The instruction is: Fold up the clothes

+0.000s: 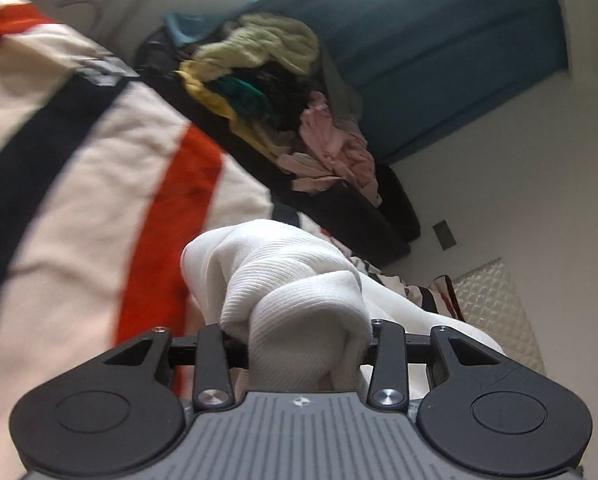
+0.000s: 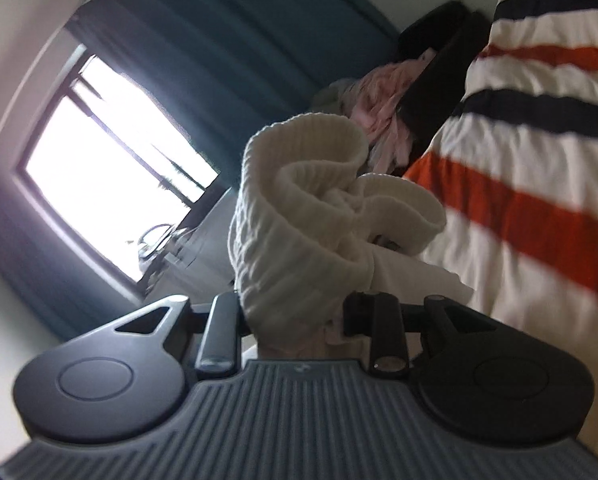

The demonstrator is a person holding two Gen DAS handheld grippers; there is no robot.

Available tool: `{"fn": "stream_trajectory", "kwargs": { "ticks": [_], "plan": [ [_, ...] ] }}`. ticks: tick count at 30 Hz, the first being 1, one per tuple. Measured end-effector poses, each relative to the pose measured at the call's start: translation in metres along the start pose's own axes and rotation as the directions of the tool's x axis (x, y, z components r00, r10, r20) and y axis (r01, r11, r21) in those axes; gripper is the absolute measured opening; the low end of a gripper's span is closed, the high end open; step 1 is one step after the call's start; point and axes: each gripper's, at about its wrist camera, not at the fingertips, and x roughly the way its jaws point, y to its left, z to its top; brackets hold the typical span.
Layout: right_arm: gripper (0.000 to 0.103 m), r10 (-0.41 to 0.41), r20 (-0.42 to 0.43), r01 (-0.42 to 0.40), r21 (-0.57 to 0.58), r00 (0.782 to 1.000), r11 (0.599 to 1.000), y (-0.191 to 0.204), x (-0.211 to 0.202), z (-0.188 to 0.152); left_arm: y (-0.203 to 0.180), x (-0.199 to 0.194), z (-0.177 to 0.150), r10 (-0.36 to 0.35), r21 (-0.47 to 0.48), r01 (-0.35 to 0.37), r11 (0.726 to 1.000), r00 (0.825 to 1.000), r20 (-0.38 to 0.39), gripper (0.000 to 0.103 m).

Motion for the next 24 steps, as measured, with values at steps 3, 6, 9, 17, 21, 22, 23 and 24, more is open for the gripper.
{"fn": "stream_trajectory", "kwargs": {
  "ticks": [3, 6, 9, 17, 21, 22, 23, 24],
  "plan": [
    [0.032, -0.033, 0.034, 0.032, 0.026, 0.999, 0.999, -0.031, 0.033, 0.025, -0.02, 0.073, 0.021, -0.015, 0.047, 0.016, 0.999, 1.0, -0.019, 0.04],
    [0.032, -0.064, 0.064, 0.06, 0.066, 0.996, 0.996, -0.071, 0.057, 0.03, -0.02, 0.124, 0.019, -0.034, 0.098, 0.037, 0.995, 0.999, -0.029, 0.04],
    [0.032, -0.077, 0.08, 0.07, 0.084, 0.994, 0.994, -0.108, 0.067, 0.012, -0.007, 0.145, 0.002, -0.063, 0.19, 0.067, 0.98, 0.998, -0.026, 0.041],
    [0.033, -0.145, 0.022, 0.137, 0.205, 0.989, 0.969, -0.158, 0.031, -0.079, 0.052, 0.133, -0.056, 0.009, 0.28, 0.025, 0.96, 0.993, -0.119, 0.043],
    [0.038, -0.22, -0.043, 0.224, 0.258, 0.975, 0.94, -0.169, 0.025, -0.104, 0.069, 0.127, -0.075, 0.078, 0.318, -0.027, 0.948, 0.986, -0.147, 0.055],
    [0.04, -0.227, -0.053, 0.233, 0.269, 0.972, 0.935, -0.168, 0.025, -0.102, 0.068, 0.124, -0.075, 0.09, 0.313, -0.038, 0.949, 0.984, -0.152, 0.057],
    [0.041, -0.239, -0.07, 0.249, 0.274, 0.968, 0.929, -0.165, 0.024, -0.098, 0.067, 0.121, -0.074, 0.102, 0.309, -0.049, 0.95, 0.982, -0.157, 0.059],
    [0.041, -0.262, -0.096, 0.279, 0.274, 0.96, 0.92, -0.159, 0.022, -0.094, 0.06, 0.117, -0.072, 0.122, 0.326, -0.064, 0.943, 0.979, -0.162, 0.059]
  ]
}}
